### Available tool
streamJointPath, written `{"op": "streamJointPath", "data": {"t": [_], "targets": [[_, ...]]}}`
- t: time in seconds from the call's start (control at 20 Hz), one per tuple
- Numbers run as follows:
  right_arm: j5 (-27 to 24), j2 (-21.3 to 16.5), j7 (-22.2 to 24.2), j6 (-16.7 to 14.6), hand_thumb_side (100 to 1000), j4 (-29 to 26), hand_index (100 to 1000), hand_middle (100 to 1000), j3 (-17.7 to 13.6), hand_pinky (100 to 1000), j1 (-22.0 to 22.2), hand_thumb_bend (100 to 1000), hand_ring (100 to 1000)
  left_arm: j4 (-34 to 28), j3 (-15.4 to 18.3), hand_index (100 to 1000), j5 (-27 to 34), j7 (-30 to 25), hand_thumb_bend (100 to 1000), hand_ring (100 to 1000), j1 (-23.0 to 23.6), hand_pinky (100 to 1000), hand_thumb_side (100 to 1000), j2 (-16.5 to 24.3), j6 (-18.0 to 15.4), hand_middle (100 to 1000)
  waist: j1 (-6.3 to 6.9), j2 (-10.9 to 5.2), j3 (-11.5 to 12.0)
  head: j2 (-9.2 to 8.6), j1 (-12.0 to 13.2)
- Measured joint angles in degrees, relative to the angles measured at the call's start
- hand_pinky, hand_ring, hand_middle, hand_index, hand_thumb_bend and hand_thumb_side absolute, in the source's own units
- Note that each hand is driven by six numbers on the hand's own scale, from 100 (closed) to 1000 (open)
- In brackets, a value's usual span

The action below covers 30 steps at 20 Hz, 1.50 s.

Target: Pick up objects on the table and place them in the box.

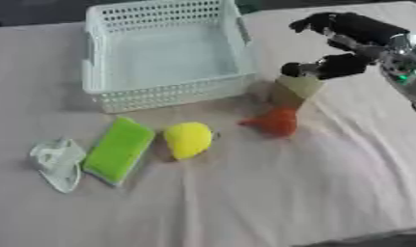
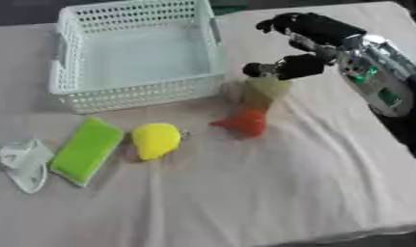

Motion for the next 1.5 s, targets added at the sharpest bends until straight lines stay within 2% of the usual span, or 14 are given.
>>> {"op": "streamJointPath", "data": {"t": [0.15,0.45,0.85,1.5], "targets": [[3.14,1.95,0.22,0.71,1000,-0.03,984,862,-0.12,929,0.34,643,972,0.0,0.01,914,-0.09,0.19,137,962,0.28,959,960,0.0,0.45,900,-0.42,-0.58,-0.78,0.47,0.43],[8.13,5.58,-0.11,1.99,1000,-0.21,985,864,-1.85,929,1.18,595,972,0.0,0.04,901,-0.27,0.48,135,956,0.37,960,958,0.0,1.05,891,-0.5,-0.72,-1.43,0.94,0.9],[11.55,9.71,1.34,3.71,1000,-0.45,985,864,-3.93,927,1.67,581,971,0.0,0.22,896,-0.32,0.7,133,950,0.42,960,953,-0.04,1.31,884,-0.3,-0.9,-1.72,0.96,1.04],[13.62,11.16,2.33,3.5,1000,2.6,989,871,-4.04,928,1.7,564,971,0.01,0.36,893,-0.32,0.78,130,947,0.4,961,950,-0.48,1.27,879,-0.06,-0.87,-1.4,0.96,0.9]]}}
